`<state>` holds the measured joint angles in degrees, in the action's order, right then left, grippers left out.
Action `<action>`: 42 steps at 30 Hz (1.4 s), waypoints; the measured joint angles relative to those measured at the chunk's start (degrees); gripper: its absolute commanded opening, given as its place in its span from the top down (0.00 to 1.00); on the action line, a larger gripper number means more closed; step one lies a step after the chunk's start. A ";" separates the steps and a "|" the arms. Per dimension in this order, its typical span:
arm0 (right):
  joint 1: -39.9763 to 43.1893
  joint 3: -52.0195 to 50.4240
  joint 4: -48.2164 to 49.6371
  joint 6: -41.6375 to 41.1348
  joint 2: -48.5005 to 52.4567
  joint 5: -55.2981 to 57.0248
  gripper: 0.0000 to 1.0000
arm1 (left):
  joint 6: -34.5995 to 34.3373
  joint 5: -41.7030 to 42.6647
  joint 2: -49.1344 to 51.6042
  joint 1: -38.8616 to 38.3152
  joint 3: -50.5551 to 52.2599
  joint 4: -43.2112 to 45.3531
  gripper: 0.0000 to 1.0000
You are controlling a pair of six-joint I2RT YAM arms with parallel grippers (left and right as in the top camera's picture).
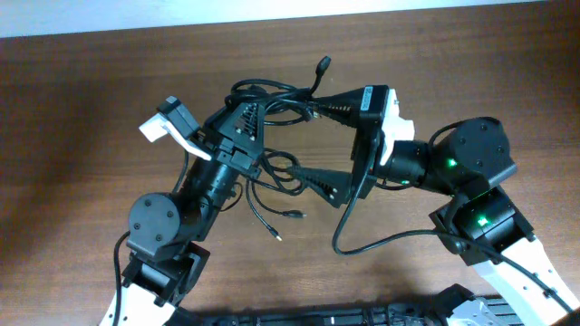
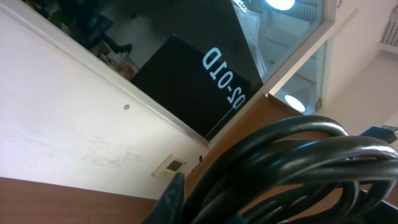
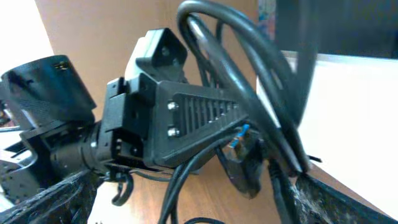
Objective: Untangle cables
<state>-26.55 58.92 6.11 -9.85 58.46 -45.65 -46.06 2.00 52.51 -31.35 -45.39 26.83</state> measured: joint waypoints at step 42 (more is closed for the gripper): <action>0.09 0.00 5.07 0.02 0.11 6.75 0.00 | 1.33 7.69 2.58 0.31 0.00 2.91 1.00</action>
<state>-26.46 58.92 11.18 -9.82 58.57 -38.89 -44.73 9.69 55.09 -31.05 -45.39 29.74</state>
